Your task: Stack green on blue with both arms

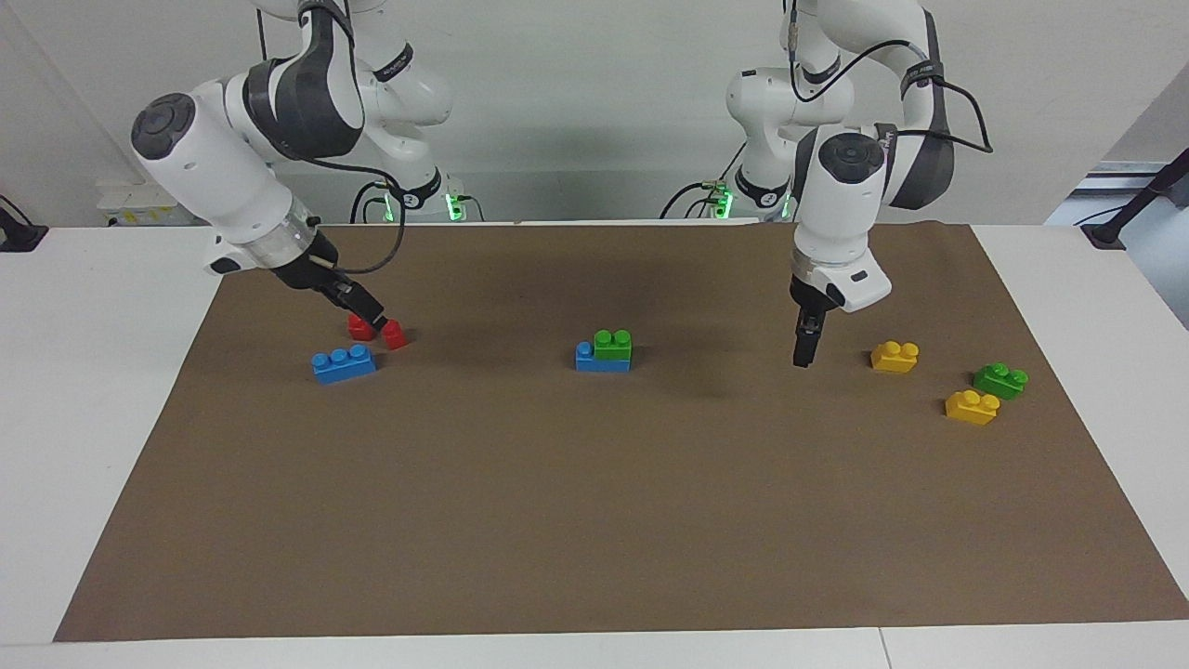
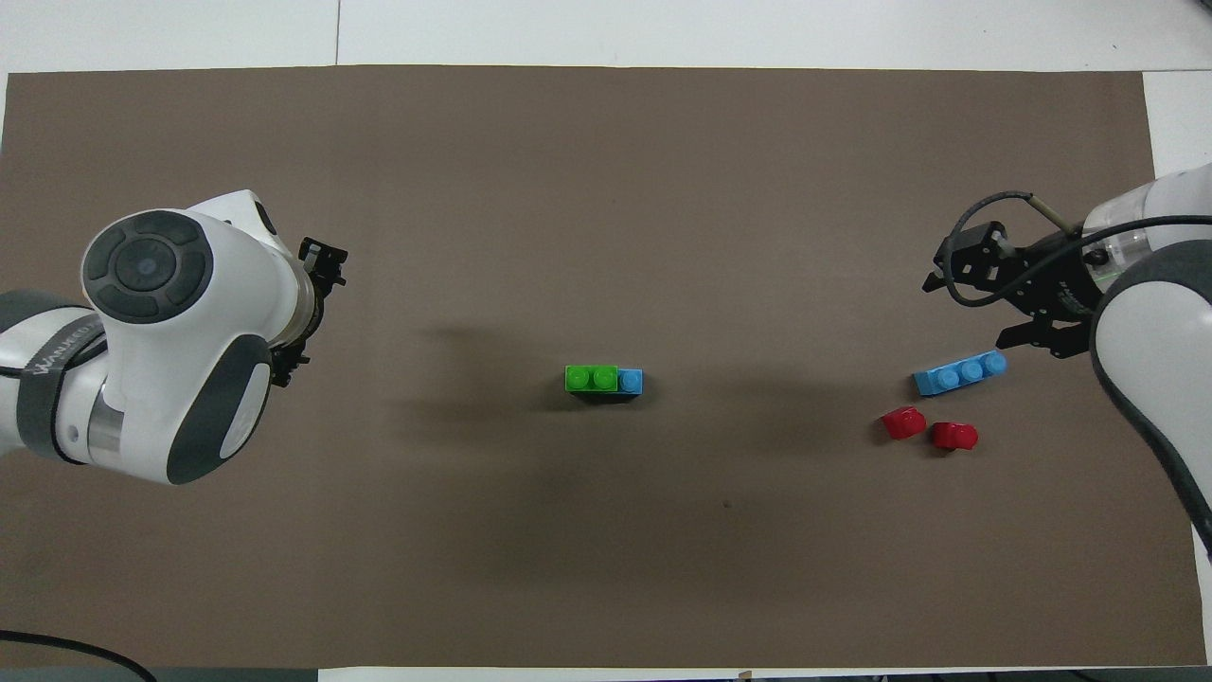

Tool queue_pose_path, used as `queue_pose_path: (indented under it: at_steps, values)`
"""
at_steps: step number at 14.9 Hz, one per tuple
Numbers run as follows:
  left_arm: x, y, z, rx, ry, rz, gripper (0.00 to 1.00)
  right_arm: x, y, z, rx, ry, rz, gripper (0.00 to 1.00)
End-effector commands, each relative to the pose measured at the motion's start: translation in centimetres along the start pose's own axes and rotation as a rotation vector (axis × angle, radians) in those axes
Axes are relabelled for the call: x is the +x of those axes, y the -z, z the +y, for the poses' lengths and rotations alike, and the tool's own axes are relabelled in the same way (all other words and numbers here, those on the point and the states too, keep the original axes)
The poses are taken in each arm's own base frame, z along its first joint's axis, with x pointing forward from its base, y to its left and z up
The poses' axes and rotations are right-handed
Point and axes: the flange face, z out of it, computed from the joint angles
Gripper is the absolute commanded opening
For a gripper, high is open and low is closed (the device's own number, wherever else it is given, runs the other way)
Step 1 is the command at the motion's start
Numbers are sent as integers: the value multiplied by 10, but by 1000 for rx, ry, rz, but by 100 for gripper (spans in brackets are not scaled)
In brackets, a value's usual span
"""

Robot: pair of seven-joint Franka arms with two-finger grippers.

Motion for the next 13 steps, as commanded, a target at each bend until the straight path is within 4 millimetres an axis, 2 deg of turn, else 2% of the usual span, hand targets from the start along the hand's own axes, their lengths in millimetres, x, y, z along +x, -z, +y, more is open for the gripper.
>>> queue_pose_path:
  at_steps: [1,3,6,9,13]
  values:
    - [28,14,-10,34,-200,-21,100,-19,32,8,-63,167,25,100]
    - [51,23,-15,23,-302,-73,100,-22,51,16,-91,268,18,100]
    - [86,37,-31,19,-487,-126,100,-21,69,26,-113,382,38,100]
    - [100,56,-39,23,-680,-142,100,-14,78,29,-175,429,76,100]
    - [120,86,-56,23,-938,-176,100,-9,81,31,-167,425,103,100]
